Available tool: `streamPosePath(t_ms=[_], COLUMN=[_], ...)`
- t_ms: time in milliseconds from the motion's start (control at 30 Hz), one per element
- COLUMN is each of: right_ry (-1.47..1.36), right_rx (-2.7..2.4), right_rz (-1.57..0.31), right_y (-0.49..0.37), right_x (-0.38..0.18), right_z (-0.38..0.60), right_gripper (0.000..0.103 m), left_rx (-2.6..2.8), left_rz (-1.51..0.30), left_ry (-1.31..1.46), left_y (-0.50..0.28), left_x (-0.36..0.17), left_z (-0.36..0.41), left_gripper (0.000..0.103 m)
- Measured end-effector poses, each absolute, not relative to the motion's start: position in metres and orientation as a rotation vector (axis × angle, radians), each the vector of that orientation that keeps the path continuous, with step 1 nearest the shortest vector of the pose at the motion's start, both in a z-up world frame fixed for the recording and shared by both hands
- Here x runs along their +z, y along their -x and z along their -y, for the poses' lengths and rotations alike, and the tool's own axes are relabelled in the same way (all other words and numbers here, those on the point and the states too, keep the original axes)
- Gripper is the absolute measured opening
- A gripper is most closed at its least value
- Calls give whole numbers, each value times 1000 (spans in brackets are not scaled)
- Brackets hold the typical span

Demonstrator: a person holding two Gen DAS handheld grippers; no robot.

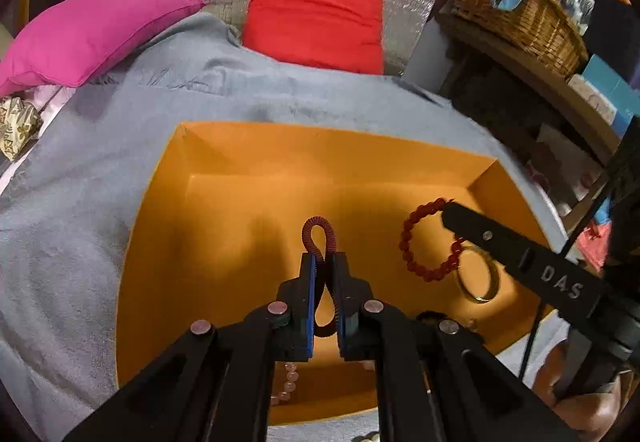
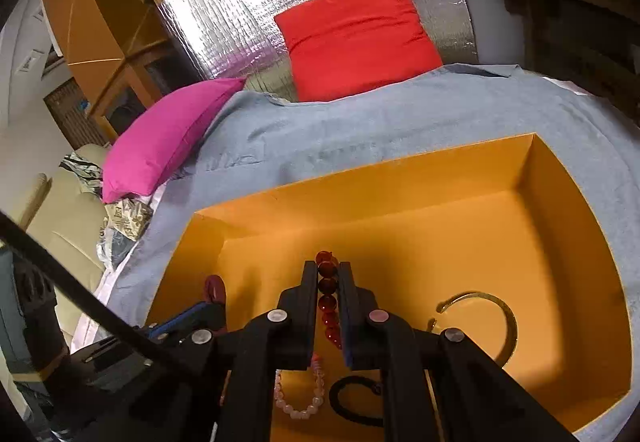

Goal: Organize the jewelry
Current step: 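Open both tools to drop the bangle and red bead bracelet into the box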

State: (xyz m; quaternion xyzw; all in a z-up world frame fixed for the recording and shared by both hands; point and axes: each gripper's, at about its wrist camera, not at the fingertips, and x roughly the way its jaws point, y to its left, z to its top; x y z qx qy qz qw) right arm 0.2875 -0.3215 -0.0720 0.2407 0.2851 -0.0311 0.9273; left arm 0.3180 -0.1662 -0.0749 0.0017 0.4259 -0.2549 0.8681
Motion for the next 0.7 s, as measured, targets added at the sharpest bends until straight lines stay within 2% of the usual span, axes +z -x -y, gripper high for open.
streamPosePath(t_ms=[100, 167, 233, 300, 333, 367, 433, 533, 700], right_ry=[-493, -502, -505, -495, -493, -497, -498, -473, -460], right_rx=[-81, -97, -109, -126, -132, -131, -138, -148, -156], right_rz=[-603, -610, -612, -601, -598, -592, -570, -545, -513], right_y=[-292, -292, -290, -287, -285, -282, -274, -261, -239], right_x=[-75, -78, -79, -76, -75, -73, -70, -63, -53], right_z=[323, 325, 327, 329, 330, 331, 334, 335, 336], right_gripper=[11, 11, 12, 13, 22, 34, 50, 52, 54], left_rx=[-513, -494, -478, -474, -476, -477, -473, -446, -393], left_rz=[-899, -899, -894, -885, -878, -870, -855, -841, -790], left_ry=[-23, -44, -48, -40, -37, -39, -57, -89, -152], left_y=[-319, -318, -316, -313, -311, -309, -303, -294, -276], left_x=[-78, -78, -77, -75, -73, -71, -68, -65, -57], left_z=[169, 170, 167, 164, 163, 162, 160, 158, 153], left_gripper=[11, 20, 38, 48, 53, 55, 58, 65, 68])
